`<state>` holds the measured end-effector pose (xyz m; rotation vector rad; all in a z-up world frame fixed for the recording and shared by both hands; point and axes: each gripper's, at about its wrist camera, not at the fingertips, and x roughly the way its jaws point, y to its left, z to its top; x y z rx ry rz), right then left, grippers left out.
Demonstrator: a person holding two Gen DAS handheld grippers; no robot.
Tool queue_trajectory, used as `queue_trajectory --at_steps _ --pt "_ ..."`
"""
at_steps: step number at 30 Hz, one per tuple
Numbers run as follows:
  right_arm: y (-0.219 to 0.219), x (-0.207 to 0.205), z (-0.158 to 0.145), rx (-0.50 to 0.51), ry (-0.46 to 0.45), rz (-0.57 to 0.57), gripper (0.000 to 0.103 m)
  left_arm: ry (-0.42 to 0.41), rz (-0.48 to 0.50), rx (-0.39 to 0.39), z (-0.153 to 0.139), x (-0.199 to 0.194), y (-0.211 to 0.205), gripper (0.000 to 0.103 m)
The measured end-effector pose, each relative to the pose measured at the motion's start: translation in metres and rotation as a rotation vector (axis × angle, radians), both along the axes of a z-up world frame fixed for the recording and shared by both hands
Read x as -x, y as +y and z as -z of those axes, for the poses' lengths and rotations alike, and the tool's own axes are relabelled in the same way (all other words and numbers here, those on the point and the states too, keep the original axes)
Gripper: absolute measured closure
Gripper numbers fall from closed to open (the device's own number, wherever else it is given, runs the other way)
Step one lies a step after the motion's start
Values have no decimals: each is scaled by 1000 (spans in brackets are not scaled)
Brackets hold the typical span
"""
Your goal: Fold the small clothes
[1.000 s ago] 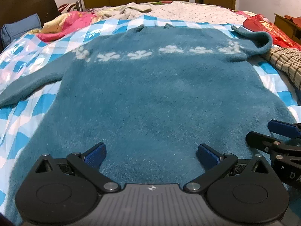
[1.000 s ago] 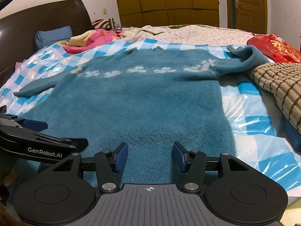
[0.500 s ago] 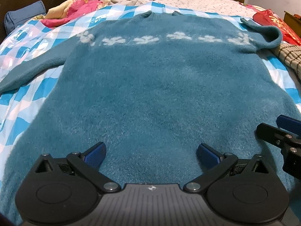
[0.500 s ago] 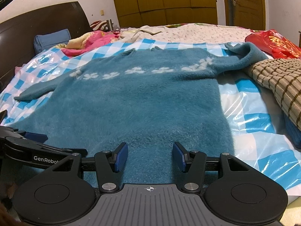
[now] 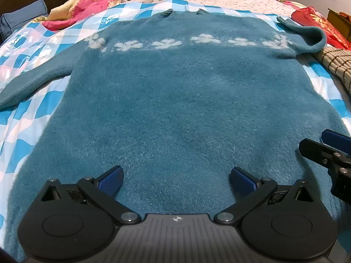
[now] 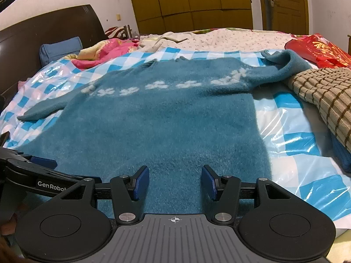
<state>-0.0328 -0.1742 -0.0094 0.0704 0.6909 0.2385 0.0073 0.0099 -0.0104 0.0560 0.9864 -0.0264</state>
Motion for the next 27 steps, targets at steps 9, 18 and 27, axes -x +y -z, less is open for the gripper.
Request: queue_trajectory --at_steps 9,18,27 --pt "-3 2 -3 -7 -15 6 50 -44 -6 20 -9 8 2 0" --pt "-7 4 -7 -16 -32 21 50 -121 14 1 -24 17 -4 0" --pt "-8 5 -8 -12 -37 31 50 -142 22 -11 -29 19 -9 0"
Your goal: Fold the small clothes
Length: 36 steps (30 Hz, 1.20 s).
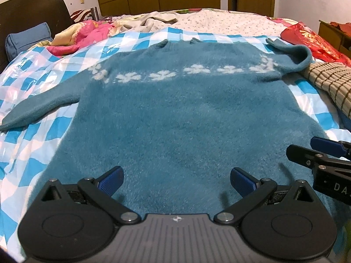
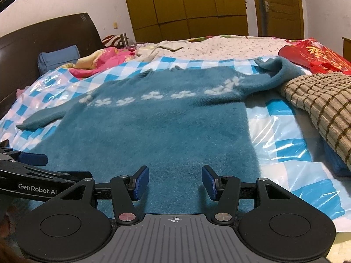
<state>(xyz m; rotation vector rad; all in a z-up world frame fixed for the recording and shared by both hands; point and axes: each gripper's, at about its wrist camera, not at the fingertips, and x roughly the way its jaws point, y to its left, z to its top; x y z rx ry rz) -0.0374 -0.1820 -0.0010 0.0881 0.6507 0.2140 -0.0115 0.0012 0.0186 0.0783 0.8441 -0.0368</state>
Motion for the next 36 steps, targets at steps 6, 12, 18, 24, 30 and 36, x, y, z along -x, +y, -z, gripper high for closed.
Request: queue_trajectory --at_steps 6,12,18,24,30,36 --pt "-1 0 0 2 3 8 50 5 12 -13 0 -1 -5 0" --pt "-1 -1 1 7 5 13 50 8 21 -12 0 -2 -8 0" --pt "-8 -4 -2 -4 7 52 50 1 54 -3 -5 -9 -15 0" --pt "-38 -29 -28 -26 -31 154 50 -35 93 43 -16 -35 -26 0" --pt "-77 -90 -68 56 -108 277 50 -83 135 97 -31 -71 -44 0" --pt "-92 -181 -77 281 -123 305 50 -127 158 154 -31 -119 -68 0"
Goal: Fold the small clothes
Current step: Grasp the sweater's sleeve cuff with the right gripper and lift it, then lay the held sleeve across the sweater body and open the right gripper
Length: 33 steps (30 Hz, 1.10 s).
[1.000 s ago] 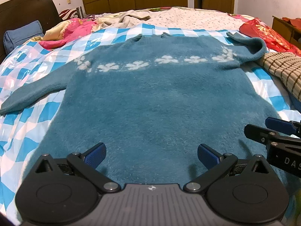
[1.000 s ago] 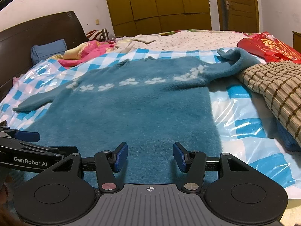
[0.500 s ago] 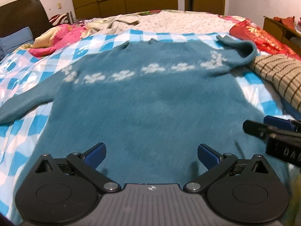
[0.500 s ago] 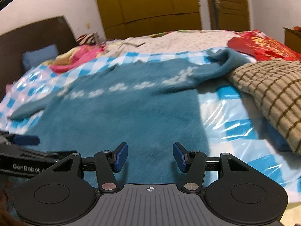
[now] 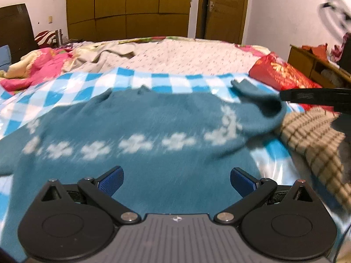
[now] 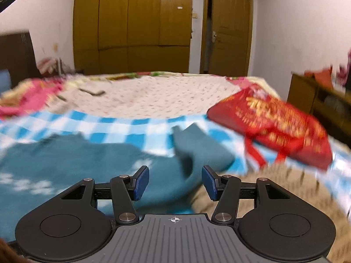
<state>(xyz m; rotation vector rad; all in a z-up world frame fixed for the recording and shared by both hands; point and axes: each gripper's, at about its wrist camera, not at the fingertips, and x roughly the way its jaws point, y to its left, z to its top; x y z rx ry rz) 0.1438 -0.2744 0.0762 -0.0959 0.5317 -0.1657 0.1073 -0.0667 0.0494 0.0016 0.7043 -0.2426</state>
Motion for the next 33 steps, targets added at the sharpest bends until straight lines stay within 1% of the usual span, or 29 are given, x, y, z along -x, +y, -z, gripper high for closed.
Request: queue_trajectory --at_steps 2,4,7,9,10,12,13,14,15,16,19,21,23,26,30,31,33 --pt "3 -30 8 85 40 -12 50 -10 3 1 6 -14 -8 0" --pt "10 -53 19 189 81 -37 50 -14 12 1 14 -25 -13 0" --pt "21 -82 42 346 141 -67 50 -15 12 3 28 -32 -15 0" --pt "21 -101 58 407 179 -61 52 -8 1 17 37 -33 -11 0" --pt "20 -110 65 427 197 -51 55 0 -3 27 41 -34 -8 0" --pt "14 -125 74 438 225 -13 56 12 -3 40 46 -37 -4 0" --pt "8 -131 75 422 232 17 67 16 -4 49 48 -37 -3 0" --pt "2 -136 74 399 236 49 73 18 -6 59 48 -38 -1 0" --pt "-5 -139 73 362 239 77 81 19 -9 69 49 -38 0 0" --pt "-13 -140 70 318 234 100 86 19 -12 81 49 -38 2 0" --pt "-30 -133 51 200 197 153 95 14 -15 110 48 -37 6 0" --pt "-38 -123 33 109 156 162 95 5 -17 121 45 -35 10 0" --pt "-38 -112 14 20 112 142 95 -7 -19 134 39 -33 15 0" --pt "-15 -97 -9 -60 51 48 95 -32 -29 150 27 -28 25 0" --pt "49 -84 -34 -90 -24 -162 95 -78 -71 142 11 -17 47 0" --pt "68 -82 -35 -101 -33 -224 95 -89 -84 139 8 -14 52 0" --pt "106 -80 -29 -92 -4 -343 94 -105 -106 124 6 -6 64 0"
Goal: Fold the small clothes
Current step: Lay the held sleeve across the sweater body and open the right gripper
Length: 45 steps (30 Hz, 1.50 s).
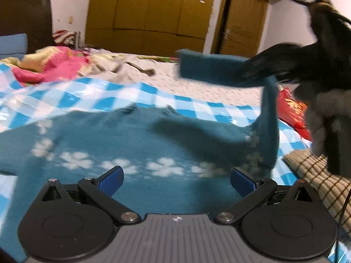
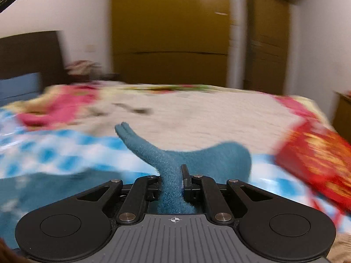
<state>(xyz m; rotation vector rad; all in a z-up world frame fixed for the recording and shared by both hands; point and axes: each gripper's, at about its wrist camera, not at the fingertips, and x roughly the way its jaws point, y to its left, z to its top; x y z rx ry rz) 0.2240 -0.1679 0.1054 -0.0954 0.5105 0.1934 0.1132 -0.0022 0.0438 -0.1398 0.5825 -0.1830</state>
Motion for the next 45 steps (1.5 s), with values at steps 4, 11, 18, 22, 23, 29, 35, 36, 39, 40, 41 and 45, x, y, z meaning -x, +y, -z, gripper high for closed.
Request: queue_trajectory --at_steps 4,11,18,22,23,29,35,36,39,40,41,45 --pt "65 2 57 166 145 -185 87 19 -43 -35 12 9 21 0" --pt "88 21 90 366 127 -232 83 56 -74 -2 27 3 44 0" --pt "122 22 103 570 23 -300 76 61 -130 12 30 1 60 0" --pt "132 32 107 656 -14 -351 71 84 -139 69 34 -4 72 0" --pt "133 33 107 666 -24 -371 71 84 -139 88 34 -4 75 0" --pt "141 7 102 527 67 -353 85 59 -193 78 31 -1 86 0" --pt "146 5 76 235 75 -316 91 6 -265 64 27 3 98 0" --pt "150 5 80 238 82 -321 87 13 -265 64 28 2 98 0" --pt "159 -3 104 271 211 -353 84 42 -259 34 33 -2 95 0" --pt "156 -2 105 257 217 -344 83 42 -257 28 34 -3 94 0" --pt "151 2 103 238 206 -340 84 42 -255 26 34 -3 93 0" --pt "108 19 73 99 164 -277 78 35 -250 19 34 -3 91 0"
